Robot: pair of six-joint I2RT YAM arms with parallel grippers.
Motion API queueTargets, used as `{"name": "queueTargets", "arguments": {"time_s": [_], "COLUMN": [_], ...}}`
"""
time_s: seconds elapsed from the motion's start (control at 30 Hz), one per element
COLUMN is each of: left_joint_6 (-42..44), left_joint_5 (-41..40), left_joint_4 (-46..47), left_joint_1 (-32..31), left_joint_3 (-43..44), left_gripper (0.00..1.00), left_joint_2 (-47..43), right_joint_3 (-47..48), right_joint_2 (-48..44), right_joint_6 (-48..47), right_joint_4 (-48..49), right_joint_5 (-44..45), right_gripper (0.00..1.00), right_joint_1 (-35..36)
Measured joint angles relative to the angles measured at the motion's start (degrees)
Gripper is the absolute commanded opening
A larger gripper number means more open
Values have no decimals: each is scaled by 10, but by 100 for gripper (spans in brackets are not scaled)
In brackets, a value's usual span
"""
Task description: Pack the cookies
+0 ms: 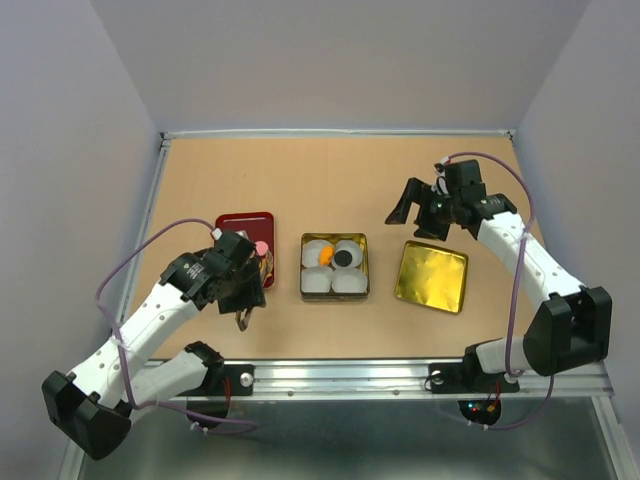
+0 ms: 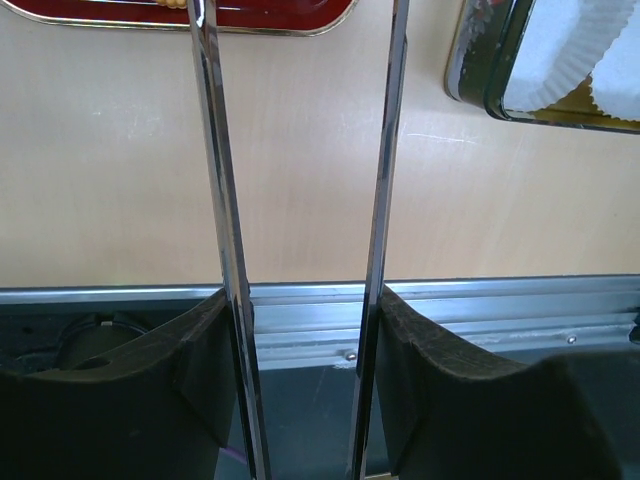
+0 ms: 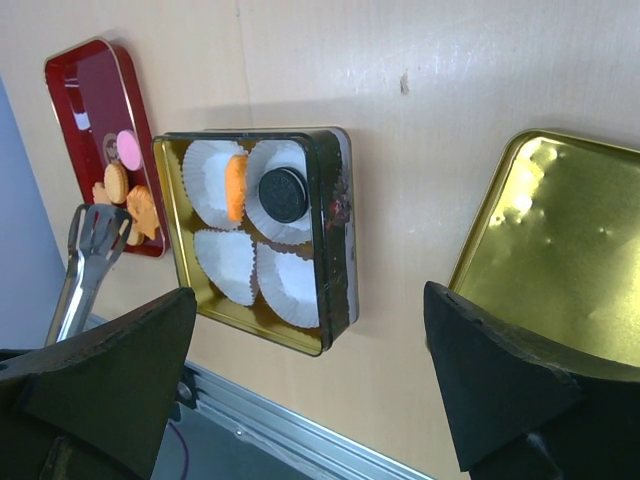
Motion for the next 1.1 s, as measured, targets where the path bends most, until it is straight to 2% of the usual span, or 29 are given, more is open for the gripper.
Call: {"name": "queueTargets", "arguments": {"time_s": [0.23, 0.43, 1.1], "left_joint_6": [5, 10, 15], "left_joint_5": [9, 10, 37], "left_joint_4": [19, 35, 55], "left_joint_1": [0, 0, 2], "left_joint_3": [-13, -23, -18], "left_gripper": [59, 53, 43], "left_joint_2": [28, 52, 64], "right_joint_3": [-8, -11, -15], "right_joint_2": [-13, -14, -15], "right_joint_6": [0, 0, -1], "right_joint_4": [4, 4, 4], "right_joint_5": [-1, -1, -1], "right_gripper": [100, 100, 100], "right_joint_1": [0, 0, 0]}}
